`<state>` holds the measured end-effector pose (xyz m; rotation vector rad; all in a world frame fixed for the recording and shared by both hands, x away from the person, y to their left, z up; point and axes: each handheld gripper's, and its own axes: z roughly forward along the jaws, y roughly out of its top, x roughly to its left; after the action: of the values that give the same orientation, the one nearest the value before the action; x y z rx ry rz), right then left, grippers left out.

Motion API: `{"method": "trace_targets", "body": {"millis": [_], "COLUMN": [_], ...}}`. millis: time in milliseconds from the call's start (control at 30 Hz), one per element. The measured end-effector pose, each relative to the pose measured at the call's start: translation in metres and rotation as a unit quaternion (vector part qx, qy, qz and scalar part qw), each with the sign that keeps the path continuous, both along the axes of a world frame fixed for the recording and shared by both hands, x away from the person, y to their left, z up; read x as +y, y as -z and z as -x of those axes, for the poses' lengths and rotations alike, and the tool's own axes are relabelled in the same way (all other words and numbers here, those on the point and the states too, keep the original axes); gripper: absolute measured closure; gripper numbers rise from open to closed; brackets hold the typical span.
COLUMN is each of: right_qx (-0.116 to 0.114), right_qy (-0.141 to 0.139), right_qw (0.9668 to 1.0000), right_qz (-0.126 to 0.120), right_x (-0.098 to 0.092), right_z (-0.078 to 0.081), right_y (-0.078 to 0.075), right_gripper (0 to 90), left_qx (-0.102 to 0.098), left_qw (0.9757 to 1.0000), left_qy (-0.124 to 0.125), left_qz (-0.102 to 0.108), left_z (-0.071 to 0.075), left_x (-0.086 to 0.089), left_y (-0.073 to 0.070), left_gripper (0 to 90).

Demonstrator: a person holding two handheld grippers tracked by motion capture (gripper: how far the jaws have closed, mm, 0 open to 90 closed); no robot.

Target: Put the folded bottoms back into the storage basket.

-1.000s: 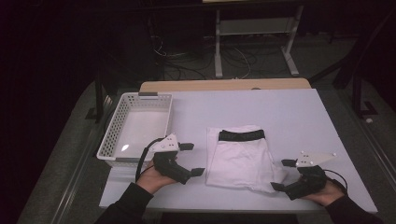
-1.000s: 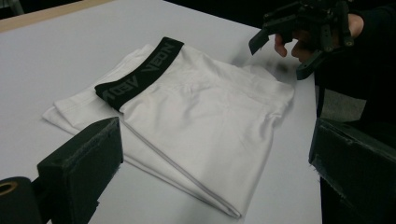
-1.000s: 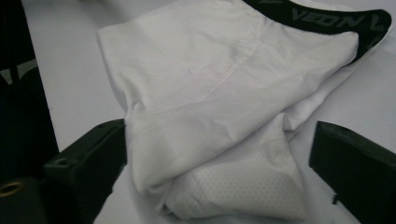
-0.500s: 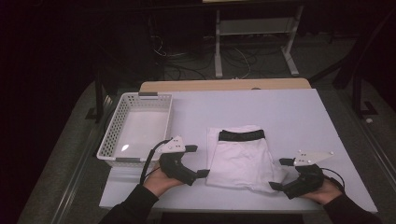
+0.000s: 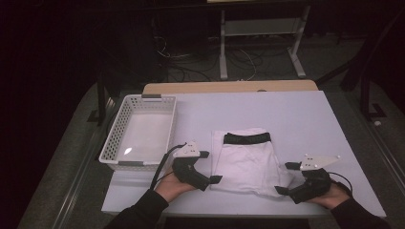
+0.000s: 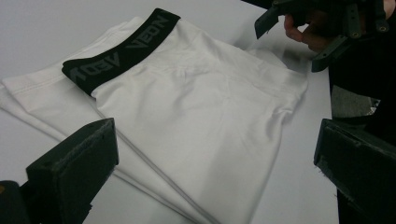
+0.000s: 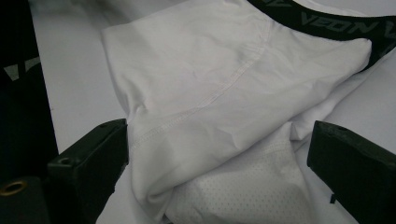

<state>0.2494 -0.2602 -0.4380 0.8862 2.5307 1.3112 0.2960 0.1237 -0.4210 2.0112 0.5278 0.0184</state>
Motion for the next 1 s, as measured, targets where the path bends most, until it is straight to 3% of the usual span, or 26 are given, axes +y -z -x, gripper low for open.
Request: {"method": "trace_targets", "body": {"millis": [300,433,1000], "right_qx": [0.001,0.0,-0.002], "right_qy": [0.0,-0.001,-0.005], "right_qw": [1.0,1.0,1.0], "right_qz": [0.002,0.002,0.0], "right_x": [0.0,0.0,0.0], "right_z": [0.0,0.0,0.001], "right_y": [0.001,0.0,0.0], "right_gripper": [5.9,5.9,6.0], "left_qx": [-0.008,-0.021,-0.022], "left_qw": [0.9998,0.9995,0.999], "left_qy": [-0.012,-0.006,-0.035], "left_qz": [-0.014,-0.021,-0.015], "left_z": [-0.01,-0.013,-0.04], "left_x": [-0.015,-0.028,-0.042], "left_y": [0.007,0.008,0.008], "left_gripper": [0.0,0.0,3.0]}}
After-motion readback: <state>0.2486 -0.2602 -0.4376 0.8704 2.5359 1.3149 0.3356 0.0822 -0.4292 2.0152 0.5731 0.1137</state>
